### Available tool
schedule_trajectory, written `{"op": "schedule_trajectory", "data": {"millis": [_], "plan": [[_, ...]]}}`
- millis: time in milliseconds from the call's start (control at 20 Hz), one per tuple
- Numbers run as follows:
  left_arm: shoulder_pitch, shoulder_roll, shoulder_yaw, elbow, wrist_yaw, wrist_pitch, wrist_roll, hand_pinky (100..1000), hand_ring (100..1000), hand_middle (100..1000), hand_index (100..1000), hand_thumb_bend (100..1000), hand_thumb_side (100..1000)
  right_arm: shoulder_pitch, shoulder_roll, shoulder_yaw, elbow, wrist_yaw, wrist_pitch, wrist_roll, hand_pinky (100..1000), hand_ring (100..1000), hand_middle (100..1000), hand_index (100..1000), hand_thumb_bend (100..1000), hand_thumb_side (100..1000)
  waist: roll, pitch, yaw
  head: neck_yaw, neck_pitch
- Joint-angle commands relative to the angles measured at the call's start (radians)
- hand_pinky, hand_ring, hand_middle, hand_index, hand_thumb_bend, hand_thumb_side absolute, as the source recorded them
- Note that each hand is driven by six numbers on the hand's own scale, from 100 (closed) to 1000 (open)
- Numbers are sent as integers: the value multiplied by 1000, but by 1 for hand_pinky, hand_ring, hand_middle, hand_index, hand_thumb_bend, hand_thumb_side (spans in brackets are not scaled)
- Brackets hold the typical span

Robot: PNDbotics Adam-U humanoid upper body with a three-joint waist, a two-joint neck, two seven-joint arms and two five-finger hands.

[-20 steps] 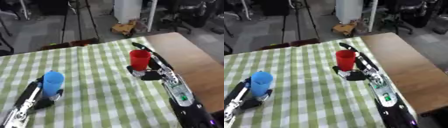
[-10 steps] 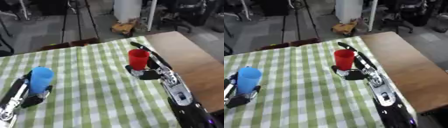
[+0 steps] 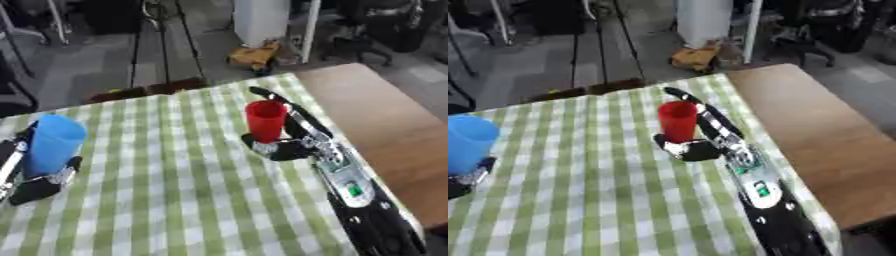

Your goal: Pour the contents of one cup into another cup.

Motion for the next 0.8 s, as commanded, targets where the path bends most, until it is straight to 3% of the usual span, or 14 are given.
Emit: {"op": "schedule_trajectory", "data": {"millis": [50,800], "plan": [[-25,40,-2,-49,23,20,-15,578,508,521,770,100,307,-29,-25,19,13,58,-24,-34,730,275,472,976,142,100,4,-17,5,-9,-1],[-66,41,-53,-83,52,43,-75,575,505,518,766,100,317,-75,7,99,137,202,-87,-188,730,277,474,974,149,100,23,-17,30,-26,2]]}}
